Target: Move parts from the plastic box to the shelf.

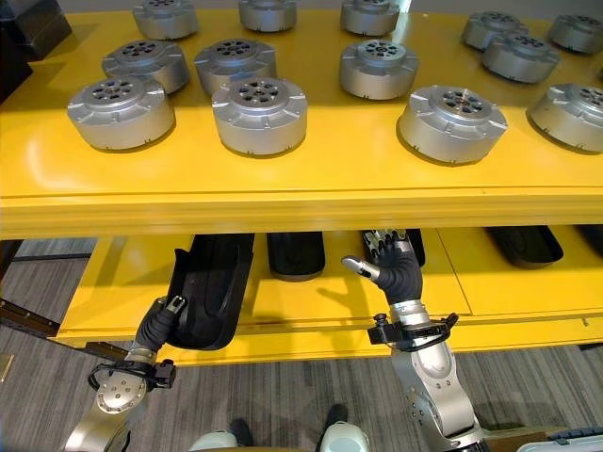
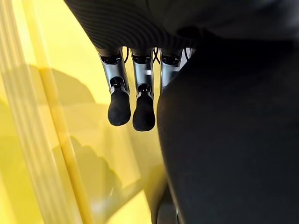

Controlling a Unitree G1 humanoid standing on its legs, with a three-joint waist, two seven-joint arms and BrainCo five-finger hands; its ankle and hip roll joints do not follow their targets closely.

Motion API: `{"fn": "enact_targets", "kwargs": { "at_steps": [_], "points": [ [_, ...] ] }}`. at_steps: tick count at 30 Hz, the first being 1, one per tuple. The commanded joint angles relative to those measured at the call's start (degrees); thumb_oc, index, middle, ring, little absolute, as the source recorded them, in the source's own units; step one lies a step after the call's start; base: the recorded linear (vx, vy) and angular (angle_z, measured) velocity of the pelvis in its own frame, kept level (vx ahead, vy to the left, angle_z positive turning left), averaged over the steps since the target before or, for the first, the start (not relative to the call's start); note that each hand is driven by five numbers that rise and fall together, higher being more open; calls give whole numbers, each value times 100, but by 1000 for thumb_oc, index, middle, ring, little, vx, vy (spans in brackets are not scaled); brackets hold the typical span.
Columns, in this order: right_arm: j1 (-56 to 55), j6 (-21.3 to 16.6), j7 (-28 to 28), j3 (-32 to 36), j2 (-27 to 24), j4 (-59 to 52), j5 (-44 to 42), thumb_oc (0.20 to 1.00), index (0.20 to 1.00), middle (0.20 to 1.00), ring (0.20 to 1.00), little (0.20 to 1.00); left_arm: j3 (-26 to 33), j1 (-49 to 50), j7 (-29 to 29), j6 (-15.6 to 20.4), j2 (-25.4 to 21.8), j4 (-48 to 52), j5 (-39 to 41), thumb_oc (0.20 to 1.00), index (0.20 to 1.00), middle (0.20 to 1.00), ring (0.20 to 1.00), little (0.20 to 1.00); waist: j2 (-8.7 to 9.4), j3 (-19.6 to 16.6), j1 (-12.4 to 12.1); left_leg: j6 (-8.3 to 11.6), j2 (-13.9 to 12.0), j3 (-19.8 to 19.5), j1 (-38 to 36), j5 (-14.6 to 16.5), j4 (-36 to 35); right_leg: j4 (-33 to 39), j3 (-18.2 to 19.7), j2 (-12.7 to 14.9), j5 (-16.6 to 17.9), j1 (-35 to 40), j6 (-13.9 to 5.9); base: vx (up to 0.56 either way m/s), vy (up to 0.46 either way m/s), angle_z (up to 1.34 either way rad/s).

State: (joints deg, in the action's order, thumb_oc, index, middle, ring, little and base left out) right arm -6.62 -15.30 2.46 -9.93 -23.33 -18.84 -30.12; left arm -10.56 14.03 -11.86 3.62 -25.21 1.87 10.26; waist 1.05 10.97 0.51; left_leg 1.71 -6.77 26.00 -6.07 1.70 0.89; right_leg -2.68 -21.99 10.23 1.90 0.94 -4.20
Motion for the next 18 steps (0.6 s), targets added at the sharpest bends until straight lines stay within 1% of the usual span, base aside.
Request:
{"fn": "enact_targets", "kwargs": {
  "at_steps": [1,2,3,8,9,10,11,14,18],
  "points": [
    [228,-489,112,235,-91,-443,92,1000,1000,1000,1000,1000,337,-320,-241,515,-67,604,144,200,200,200,200,200,57,71,-40,241,-464,-123,-191,70,235,-265,120,331,-364,457,-590,-53,14,-1],
    [278,-567,230,282,-112,-450,201,1000,1000,1000,1000,1000,367,-386,-310,562,-80,589,146,200,200,200,200,200,61,99,-48,227,-447,-99,-131,102,294,-308,92,327,-400,427,-583,-184,42,0],
    [560,-785,732,457,-128,-396,611,1000,1000,1000,1000,1000,423,-780,-579,534,-103,508,140,200,200,200,200,200,61,276,-84,125,-301,-158,115,205,458,-621,75,303,-512,167,-590,-179,43,1],
    [709,-855,935,553,-139,-331,786,1000,1000,1000,1000,1000,425,-957,-674,506,-97,499,146,200,200,200,200,200,63,363,-102,92,-279,-171,256,256,562,-756,80,324,-541,3,-600,-59,16,10],
    [709,-856,935,553,-139,-331,786,1000,1000,1000,1000,1000,425,-957,-674,506,-97,499,146,200,200,200,200,200,63,363,-102,92,-279,-171,257,257,562,-757,80,324,-541,2,-600,-364,91,-6],
    [1181,-869,1404,963,-182,-102,813,1000,1000,1000,1000,1000,469,-1588,-1030,406,-109,467,117,200,200,200,200,200,45,825,-90,84,-352,-62,690,322,836,-937,92,368,-537,-411,-663,-369,94,-3],
    [1196,-866,1422,972,-183,-92,806,1000,1000,1000,1000,1000,469,-1608,-1034,402,-108,461,113,200,200,200,200,200,42,835,-94,83,-357,-58,706,329,850,-946,94,369,-539,-426,-663,-429,110,4],
    [1293,-893,1590,1092,-173,41,818,1000,1000,1000,1000,1000,451,-1763,-1143,402,-89,411,85,200,200,200,200,200,34,983,-73,89,-457,51,832,360,1008,-1028,37,432,-552,-524,-660,-102,37,5],
    [1338,-894,1552,1220,-185,87,816,1000,1000,1000,1000,1000,471,-1852,-1290,424,-67,370,93,200,200,200,200,200,24,1142,-42,83,-633,201,1014,444,1362,-1301,-47,572,-608,-706,-639,-93,48,-12]
  ]
}}
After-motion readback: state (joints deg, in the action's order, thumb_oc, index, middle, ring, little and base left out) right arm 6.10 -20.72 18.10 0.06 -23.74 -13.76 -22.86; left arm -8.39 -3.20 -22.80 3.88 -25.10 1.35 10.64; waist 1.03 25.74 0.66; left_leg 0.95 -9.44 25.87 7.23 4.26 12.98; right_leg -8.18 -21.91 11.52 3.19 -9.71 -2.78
